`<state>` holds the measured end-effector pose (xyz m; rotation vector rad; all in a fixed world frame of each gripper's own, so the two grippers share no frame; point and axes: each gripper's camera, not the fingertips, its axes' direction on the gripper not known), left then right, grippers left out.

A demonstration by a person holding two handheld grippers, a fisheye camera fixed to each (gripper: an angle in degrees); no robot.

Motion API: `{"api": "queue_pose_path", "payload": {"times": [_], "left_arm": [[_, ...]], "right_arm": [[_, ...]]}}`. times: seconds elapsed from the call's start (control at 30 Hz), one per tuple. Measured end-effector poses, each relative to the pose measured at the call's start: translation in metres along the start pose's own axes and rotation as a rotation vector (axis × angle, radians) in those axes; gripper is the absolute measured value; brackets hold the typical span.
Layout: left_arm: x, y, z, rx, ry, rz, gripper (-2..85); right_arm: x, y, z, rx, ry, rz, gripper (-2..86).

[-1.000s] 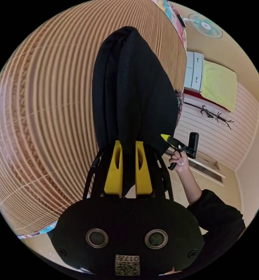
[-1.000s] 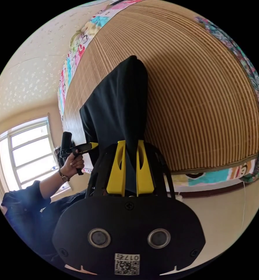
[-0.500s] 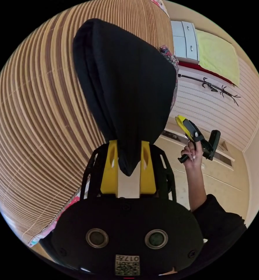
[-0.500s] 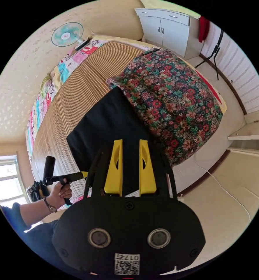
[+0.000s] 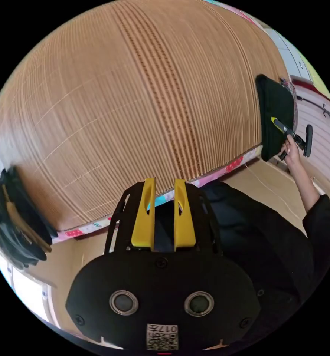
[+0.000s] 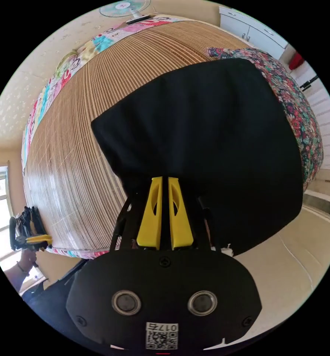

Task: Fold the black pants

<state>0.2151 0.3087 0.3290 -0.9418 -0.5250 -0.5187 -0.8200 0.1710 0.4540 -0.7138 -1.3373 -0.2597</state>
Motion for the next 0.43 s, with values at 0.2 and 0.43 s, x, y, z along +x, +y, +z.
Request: {"api": "queue_pose_path", "payload": {"times": [0.2,0.43], "left_arm": [[-0.069,0.133,-0.012,0.276,0.022,-0.369,2.3],[-0.124,0.249,0.018,0.426,0.106,-0.522,-0.1]], "right_arm": [[-0.02,-0.017,-0.001,-0.215,0.124,-0.086,0.8],[-0.081,0.042,-0.044,0.026,0.005,0.12,0.4]]}}
